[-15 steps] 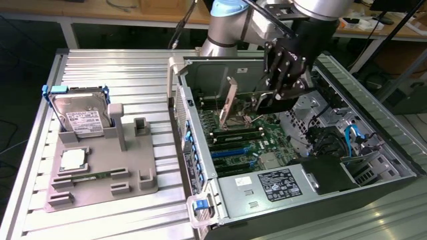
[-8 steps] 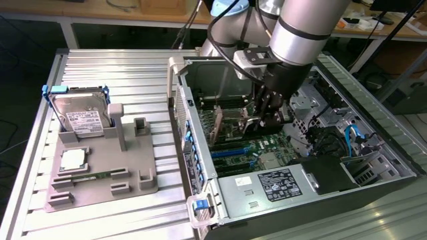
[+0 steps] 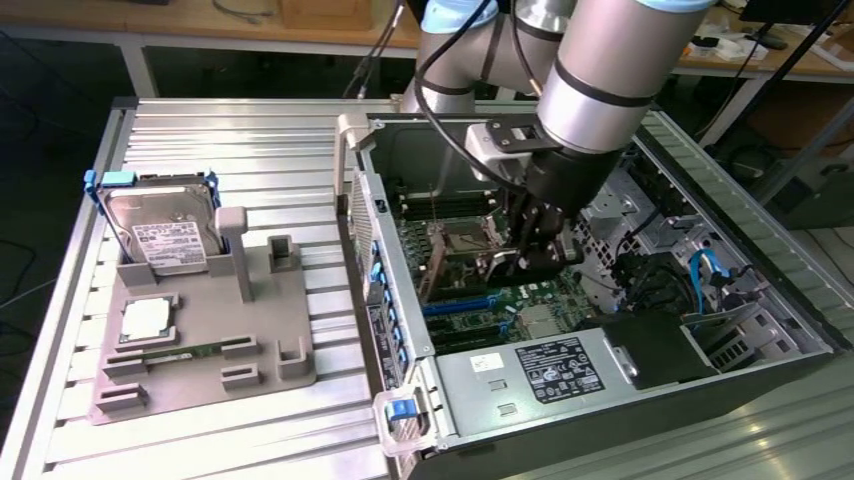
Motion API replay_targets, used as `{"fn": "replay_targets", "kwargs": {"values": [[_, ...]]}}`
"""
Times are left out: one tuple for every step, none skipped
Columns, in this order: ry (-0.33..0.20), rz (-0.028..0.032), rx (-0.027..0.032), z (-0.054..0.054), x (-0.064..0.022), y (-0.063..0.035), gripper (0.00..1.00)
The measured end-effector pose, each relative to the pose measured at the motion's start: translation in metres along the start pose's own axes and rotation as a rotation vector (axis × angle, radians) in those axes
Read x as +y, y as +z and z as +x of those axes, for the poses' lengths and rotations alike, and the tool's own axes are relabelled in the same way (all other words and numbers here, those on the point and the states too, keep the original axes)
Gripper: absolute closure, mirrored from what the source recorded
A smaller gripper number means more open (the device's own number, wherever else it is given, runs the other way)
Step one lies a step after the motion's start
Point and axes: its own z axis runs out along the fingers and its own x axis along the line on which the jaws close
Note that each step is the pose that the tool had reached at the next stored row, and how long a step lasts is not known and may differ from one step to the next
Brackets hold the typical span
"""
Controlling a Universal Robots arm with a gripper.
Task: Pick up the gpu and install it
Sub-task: 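Insert the gpu into the slot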
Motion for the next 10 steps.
{"fn": "replay_targets", "kwargs": {"values": [[0.0,0.0001,0.0,0.0,0.0,0.0019,0.73],[0.0,0.0,0.0,0.0,0.0001,0.0036,0.73],[0.0,0.0,0.0,0.0,0.0001,0.0055,0.73],[0.0,0.0001,-0.0001,0.0,0.0004,0.0072,0.73],[0.0,0.0,0.0001,0.0,0.0015,0.0089,0.73],[0.0,0.0001,0.0,0.0,0.0043,0.011,0.73],[0.0,0.0001,0.0,0.0,0.0069,0.0122,0.73],[0.0,0.0,0.0,0.0,0.0097,0.0139,0.73],[0.0,0.0001,-0.0001,0.0,0.0105,0.0151,0.73],[0.0,0.0002,-0.0001,0.0,0.0106,0.0161,0.73]]}}
